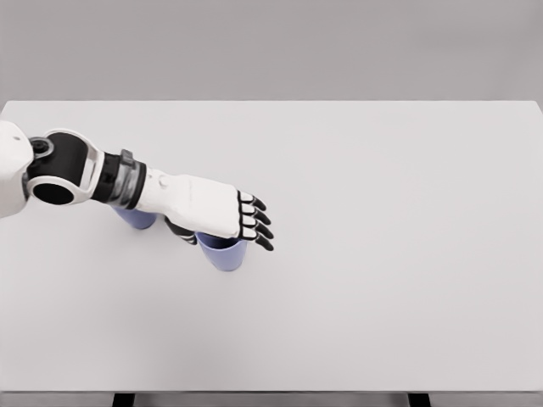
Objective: Place the right cup on the left cup with left arm
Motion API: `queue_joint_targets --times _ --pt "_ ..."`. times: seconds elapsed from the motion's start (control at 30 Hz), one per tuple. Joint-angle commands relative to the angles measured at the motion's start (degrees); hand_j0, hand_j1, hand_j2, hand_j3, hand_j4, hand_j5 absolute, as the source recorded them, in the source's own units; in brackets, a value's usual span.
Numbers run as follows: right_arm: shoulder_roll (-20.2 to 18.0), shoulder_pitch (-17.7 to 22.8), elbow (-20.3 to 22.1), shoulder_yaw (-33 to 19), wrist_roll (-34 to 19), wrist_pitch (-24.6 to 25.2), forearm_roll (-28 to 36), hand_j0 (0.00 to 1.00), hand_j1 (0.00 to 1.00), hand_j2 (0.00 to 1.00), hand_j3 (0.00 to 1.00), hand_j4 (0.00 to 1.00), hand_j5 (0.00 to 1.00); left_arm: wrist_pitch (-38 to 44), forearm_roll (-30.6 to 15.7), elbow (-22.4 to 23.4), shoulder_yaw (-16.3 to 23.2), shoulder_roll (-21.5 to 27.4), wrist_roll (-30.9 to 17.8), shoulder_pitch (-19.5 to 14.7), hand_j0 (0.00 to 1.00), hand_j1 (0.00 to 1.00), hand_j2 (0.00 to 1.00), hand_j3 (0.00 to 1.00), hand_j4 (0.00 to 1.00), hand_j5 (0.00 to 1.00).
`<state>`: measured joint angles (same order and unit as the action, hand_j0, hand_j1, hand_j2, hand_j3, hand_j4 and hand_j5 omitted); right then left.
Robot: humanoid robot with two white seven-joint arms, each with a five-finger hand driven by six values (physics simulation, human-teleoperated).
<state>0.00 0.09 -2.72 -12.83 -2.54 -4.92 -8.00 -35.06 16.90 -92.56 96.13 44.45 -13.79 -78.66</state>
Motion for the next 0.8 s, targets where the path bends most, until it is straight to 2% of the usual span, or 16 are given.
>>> queue_joint_targets --times 0.0,0.27,0.4,0.77 --pt "0.0 0.0 0.0 0.0 0.0 0.0 0.0 1.00 1.00 1.00 1.00 1.00 1.00 0.1 -0.3 0.0 -0.1 -0.4 0.1 0.0 1.00 1.00 1.00 1.00 1.00 1.00" --pt "0.0 0.0 0.0 0.0 0.0 0.0 0.0 1.00 1.00 1.00 1.00 1.00 1.00 0.1 -0.3 0.0 -0.1 -0.3 0.3 0.1 1.00 1.00 1.00 1.00 1.00 1.00" --pt "0.0 0.0 0.0 0.0 0.0 0.0 0.0 1.00 1.00 1.00 1.00 1.00 1.00 0.1 -0.3 0.0 -0.1 -0.3 0.2 0.1 0.88 0.88 0.88 0.88 0.88 0.88" --pt "0.0 0.0 0.0 0.0 0.0 0.0 0.1 1.00 1.00 1.00 1.00 1.00 1.00 0.1 -0.3 -0.3 -0.2 -0.4 0.3 -0.2 0.92 0.92 0.92 0.92 0.92 0.92"
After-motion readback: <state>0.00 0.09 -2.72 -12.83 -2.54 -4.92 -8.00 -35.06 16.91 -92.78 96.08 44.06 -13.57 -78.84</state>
